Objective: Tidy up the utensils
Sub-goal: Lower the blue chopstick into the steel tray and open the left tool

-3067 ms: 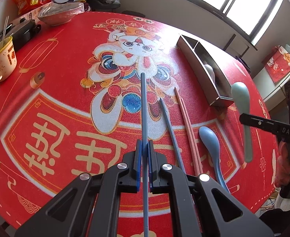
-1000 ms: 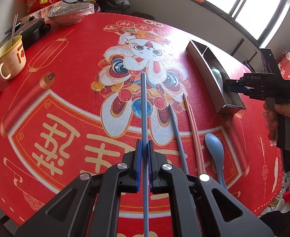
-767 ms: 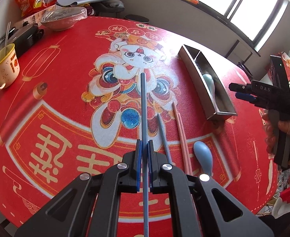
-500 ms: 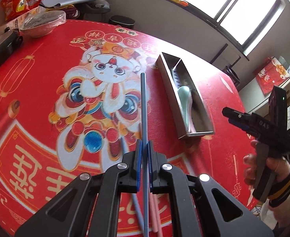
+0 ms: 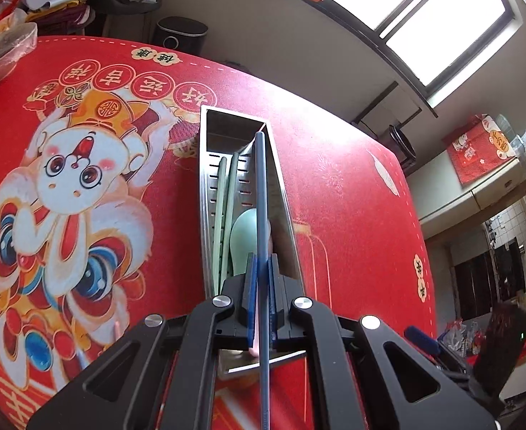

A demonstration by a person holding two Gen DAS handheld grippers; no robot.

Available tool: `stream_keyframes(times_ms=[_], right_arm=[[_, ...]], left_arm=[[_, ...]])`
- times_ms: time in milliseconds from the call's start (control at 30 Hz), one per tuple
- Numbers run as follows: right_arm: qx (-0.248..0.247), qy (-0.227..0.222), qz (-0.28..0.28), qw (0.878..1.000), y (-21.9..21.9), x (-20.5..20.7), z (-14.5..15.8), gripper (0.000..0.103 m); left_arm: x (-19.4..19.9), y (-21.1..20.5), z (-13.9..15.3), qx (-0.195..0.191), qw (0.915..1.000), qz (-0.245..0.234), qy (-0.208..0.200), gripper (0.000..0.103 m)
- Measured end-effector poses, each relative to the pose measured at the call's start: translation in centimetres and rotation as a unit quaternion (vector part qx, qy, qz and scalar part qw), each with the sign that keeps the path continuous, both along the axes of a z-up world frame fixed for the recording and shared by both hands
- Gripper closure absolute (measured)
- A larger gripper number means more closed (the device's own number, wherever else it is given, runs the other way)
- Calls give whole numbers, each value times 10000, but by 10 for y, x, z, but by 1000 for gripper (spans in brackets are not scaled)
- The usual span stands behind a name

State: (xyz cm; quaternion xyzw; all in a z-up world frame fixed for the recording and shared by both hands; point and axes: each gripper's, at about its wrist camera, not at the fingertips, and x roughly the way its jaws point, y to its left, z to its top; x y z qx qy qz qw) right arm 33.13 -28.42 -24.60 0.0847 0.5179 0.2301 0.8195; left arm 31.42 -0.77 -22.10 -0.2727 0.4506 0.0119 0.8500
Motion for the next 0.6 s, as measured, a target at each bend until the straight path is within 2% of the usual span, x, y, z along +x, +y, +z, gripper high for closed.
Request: stream_keyframes(times_ms=[167, 267, 400, 600], right_arm=[[79, 51, -231, 9997, -24, 0, -4, 15], [95, 86, -363, 9993, -33, 1, -6, 15], [127, 115, -469, 9987, -39, 1, -8, 15], [156, 114, -525, 9984, -44, 0, -7, 15]], left_arm=[[37, 7, -18, 122, 9993, 243, 276, 97], [52, 8, -28, 344, 9981, 240, 457, 97], [65, 7, -40, 588, 9962, 122, 634, 97], [71, 7, -52, 680, 9942, 70, 825, 97]])
